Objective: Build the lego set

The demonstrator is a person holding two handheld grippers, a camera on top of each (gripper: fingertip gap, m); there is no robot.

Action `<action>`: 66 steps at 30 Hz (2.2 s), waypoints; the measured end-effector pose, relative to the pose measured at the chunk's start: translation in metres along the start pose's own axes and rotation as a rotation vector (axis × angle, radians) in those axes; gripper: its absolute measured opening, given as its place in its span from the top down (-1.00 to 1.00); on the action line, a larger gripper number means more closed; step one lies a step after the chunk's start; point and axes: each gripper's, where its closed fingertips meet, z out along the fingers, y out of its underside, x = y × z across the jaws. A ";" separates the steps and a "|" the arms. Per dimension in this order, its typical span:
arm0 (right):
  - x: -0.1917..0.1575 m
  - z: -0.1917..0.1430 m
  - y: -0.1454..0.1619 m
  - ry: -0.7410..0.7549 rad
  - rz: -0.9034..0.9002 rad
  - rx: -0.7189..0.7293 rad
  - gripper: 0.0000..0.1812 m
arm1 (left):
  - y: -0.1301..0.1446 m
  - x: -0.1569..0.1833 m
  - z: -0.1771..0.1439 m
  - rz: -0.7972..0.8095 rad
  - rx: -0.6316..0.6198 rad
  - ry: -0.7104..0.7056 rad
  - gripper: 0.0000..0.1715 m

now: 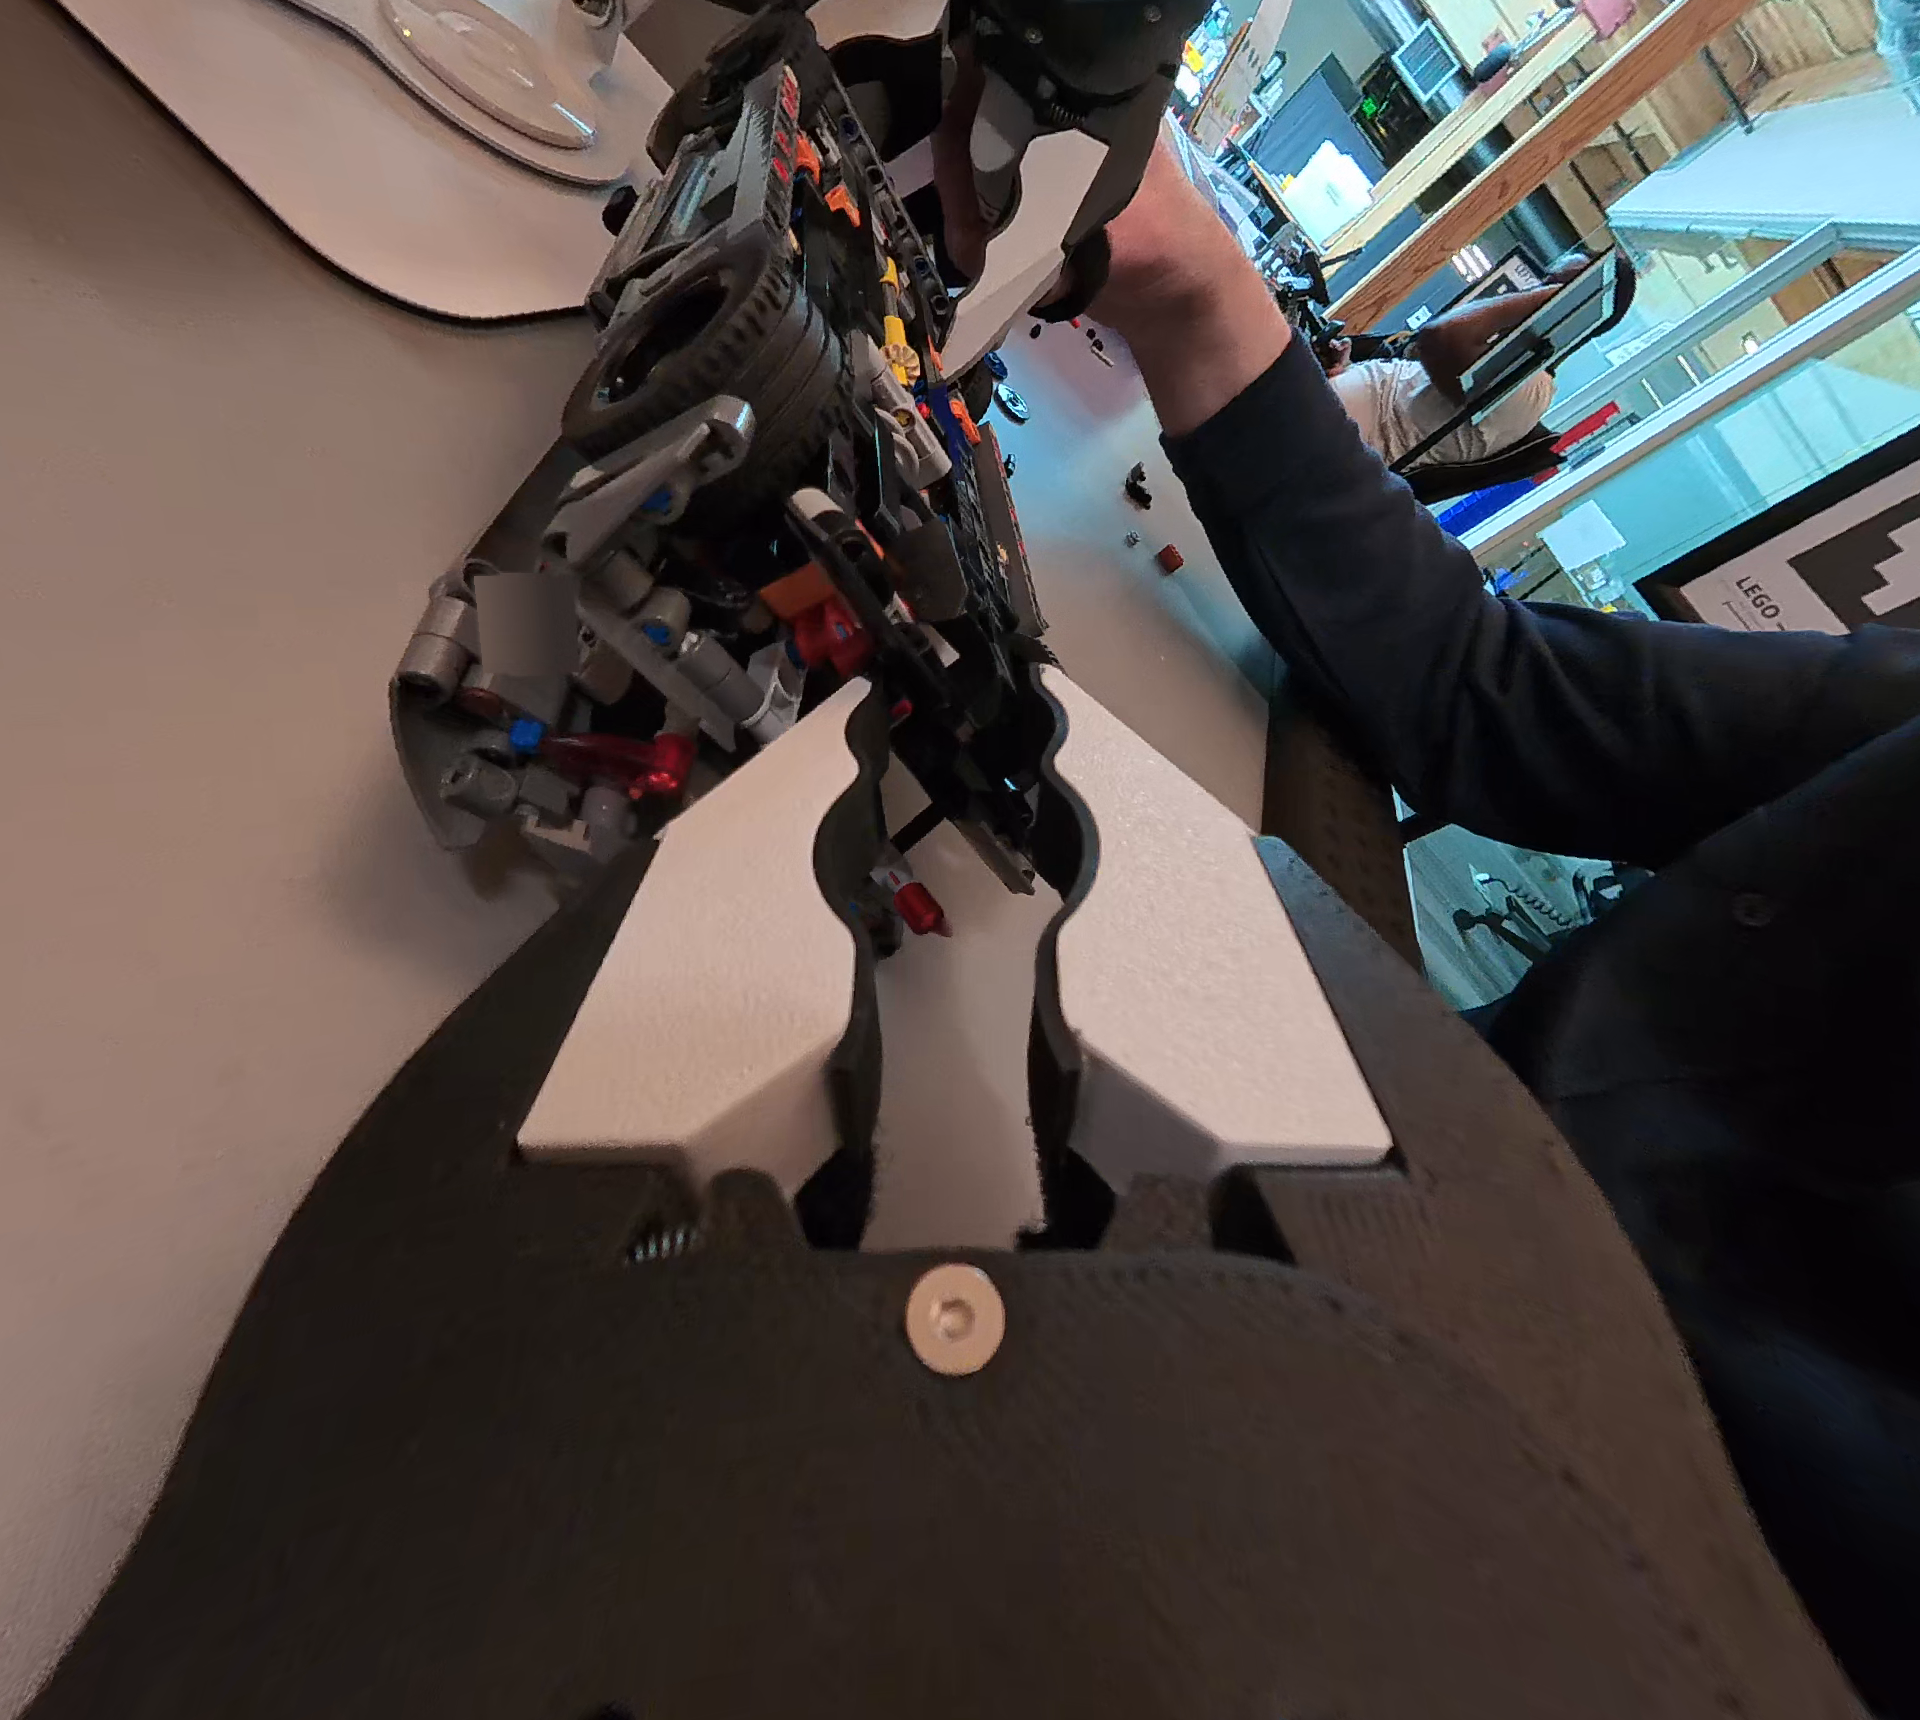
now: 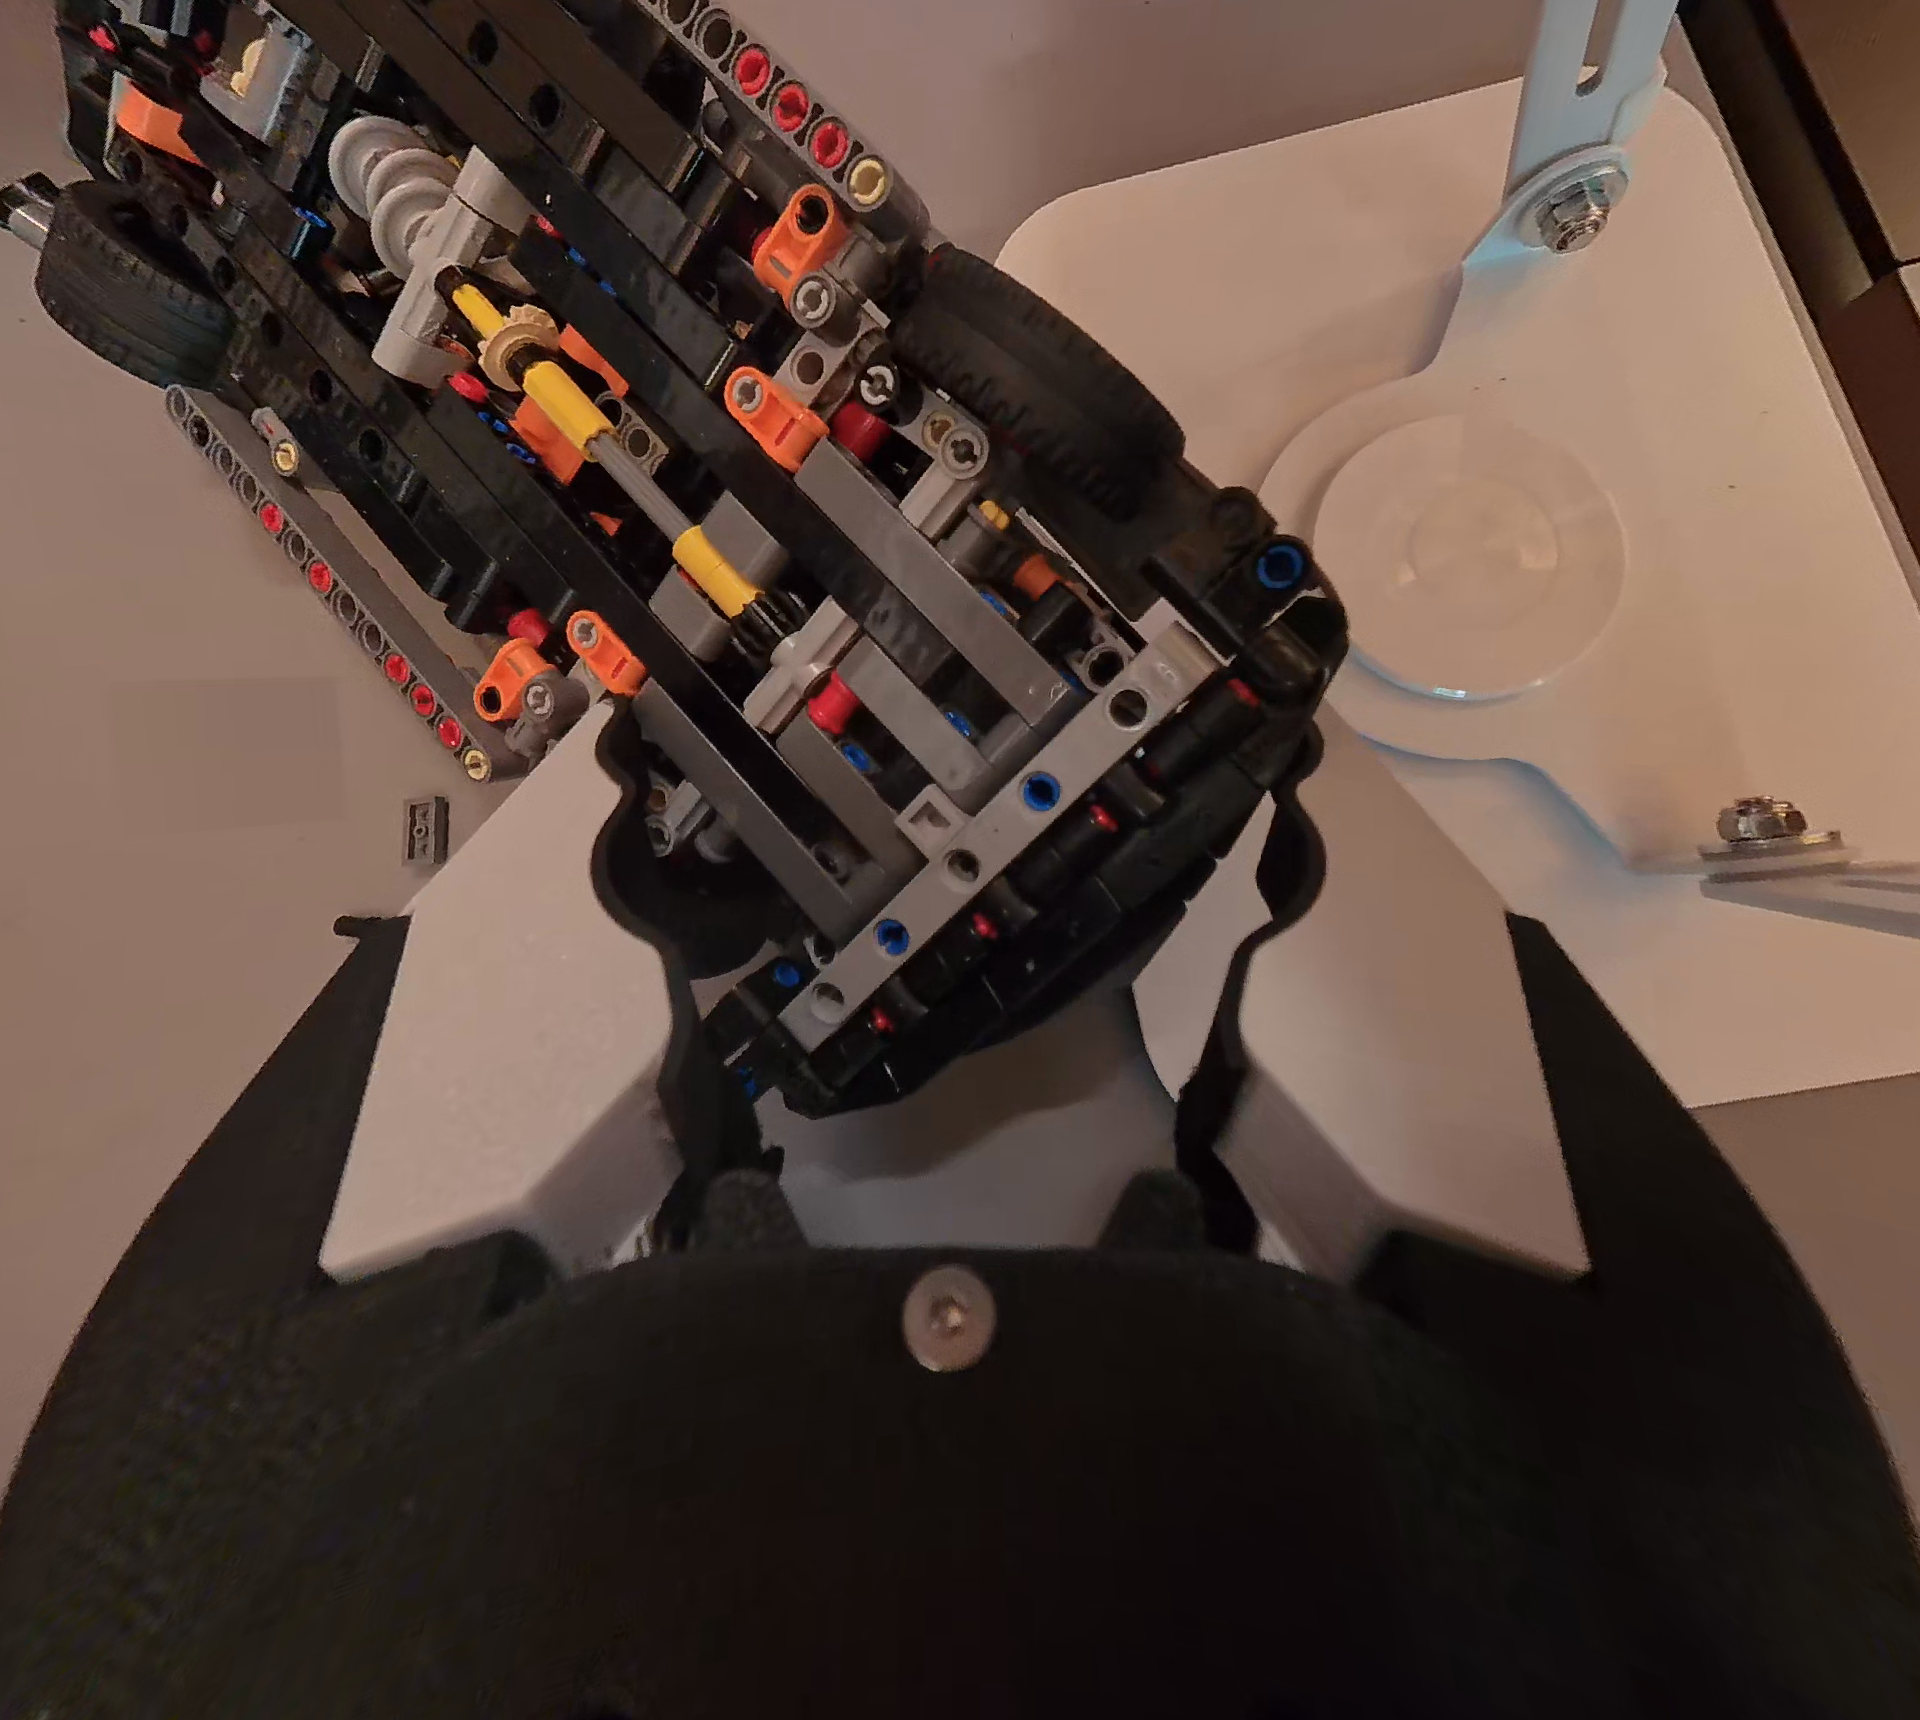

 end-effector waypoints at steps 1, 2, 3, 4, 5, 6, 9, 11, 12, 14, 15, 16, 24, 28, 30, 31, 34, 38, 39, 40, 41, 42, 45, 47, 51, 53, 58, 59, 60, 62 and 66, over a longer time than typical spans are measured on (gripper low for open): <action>0.000 0.000 0.000 -0.001 0.000 0.001 -0.29 | 0.001 0.000 0.000 -0.005 -0.003 0.001 0.75; 0.000 0.000 0.000 -0.002 0.002 0.001 -0.29 | 0.001 0.000 0.000 -0.010 -0.004 0.000 0.75; 0.000 0.000 0.000 -0.004 0.003 0.002 -0.29 | 0.002 -0.001 -0.001 -0.013 -0.006 -0.002 0.75; 0.000 0.000 0.000 -0.004 0.002 0.004 -0.29 | 0.002 -0.001 -0.001 -0.015 -0.009 -0.004 0.75; 0.000 0.000 0.000 -0.005 0.003 0.004 -0.29 | 0.002 -0.002 -0.002 -0.020 -0.008 -0.003 0.75; 0.000 0.000 0.000 -0.006 0.004 0.004 -0.29 | 0.002 -0.002 -0.002 -0.024 -0.005 -0.004 0.75; 0.000 0.000 0.000 -0.008 0.004 0.006 -0.29 | 0.002 -0.004 -0.004 -0.025 -0.004 -0.009 0.75; 0.000 0.000 0.000 -0.008 0.004 0.007 -0.29 | 0.003 -0.004 -0.004 -0.032 -0.007 -0.009 0.76; 0.000 0.000 0.000 -0.008 0.003 0.007 -0.29 | 0.003 -0.004 -0.004 -0.038 -0.007 -0.007 0.76; 0.000 0.000 0.000 -0.009 0.004 0.007 -0.29 | 0.003 -0.005 -0.005 -0.044 -0.007 -0.004 0.76; 0.000 0.000 0.000 -0.010 0.004 0.007 -0.29 | 0.003 -0.006 -0.005 -0.044 -0.006 -0.007 0.76; 0.000 0.000 0.000 -0.010 0.004 0.007 -0.29 | 0.003 -0.006 -0.006 -0.043 -0.006 -0.010 0.76; 0.000 -0.001 0.000 -0.013 0.004 0.010 -0.28 | -0.002 -0.008 -0.013 -0.039 0.025 -0.016 0.78; -0.001 -0.002 0.000 -0.014 0.004 0.009 -0.28 | -0.002 -0.008 -0.013 -0.034 0.025 -0.012 0.79; -0.001 -0.003 0.000 -0.014 0.006 0.003 -0.27 | -0.002 -0.010 -0.015 -0.038 0.031 -0.018 0.78; -0.001 -0.004 0.001 -0.014 0.007 -0.002 -0.26 | -0.003 -0.009 -0.015 -0.035 0.035 -0.018 0.78; 0.000 -0.008 0.001 0.005 0.000 -0.015 -0.25 | -0.005 -0.012 -0.017 -0.030 0.045 -0.039 0.76; 0.000 -0.021 -0.004 0.022 -0.003 0.001 -0.20 | -0.007 -0.014 -0.021 -0.011 0.057 -0.057 0.75; 0.000 -0.025 -0.006 0.033 -0.006 -0.002 -0.20 | -0.008 -0.014 -0.022 -0.008 0.060 -0.060 0.75; 0.000 -0.030 -0.007 0.047 -0.014 -0.004 -0.19 | -0.008 -0.014 -0.023 -0.006 0.060 -0.061 0.74; -0.001 -0.035 -0.010 0.061 -0.025 -0.004 -0.17 | -0.009 -0.014 -0.023 -0.002 0.062 -0.063 0.74; -0.002 -0.039 -0.013 0.077 -0.037 -0.007 -0.14 | -0.009 -0.014 -0.023 0.005 0.066 -0.068 0.75; -0.010 -0.050 -0.022 0.114 -0.079 -0.032 0.08 | -0.011 -0.015 -0.024 0.012 0.077 -0.081 0.75; -0.024 -0.051 -0.033 0.108 -0.107 -0.049 0.26 | -0.013 -0.019 -0.027 0.018 0.087 -0.109 0.75; -0.064 -0.034 -0.069 0.061 -0.218 -0.007 0.52 | -0.019 -0.015 -0.029 0.034 0.115 -0.103 0.76; -0.080 -0.015 -0.088 0.074 -0.254 0.011 0.55 | -0.019 -0.014 -0.027 0.040 0.109 -0.104 0.77; -0.107 0.027 -0.102 0.076 -0.244 -0.036 0.47 | -0.018 -0.018 -0.028 0.048 0.090 -0.139 0.77; -0.110 0.031 -0.107 0.079 -0.232 -0.025 0.46 | -0.020 -0.015 -0.029 0.050 0.102 -0.125 0.77; -0.111 0.035 -0.110 0.094 -0.217 -0.017 0.46 | -0.022 -0.012 -0.029 0.050 0.113 -0.110 0.77; -0.117 0.043 -0.113 0.084 -0.197 -0.012 0.48 | -0.022 -0.014 -0.030 0.053 0.111 -0.127 0.78; -0.112 0.053 -0.112 0.163 -0.210 -0.033 0.55 | -0.024 -0.014 -0.032 0.051 0.122 -0.138 0.79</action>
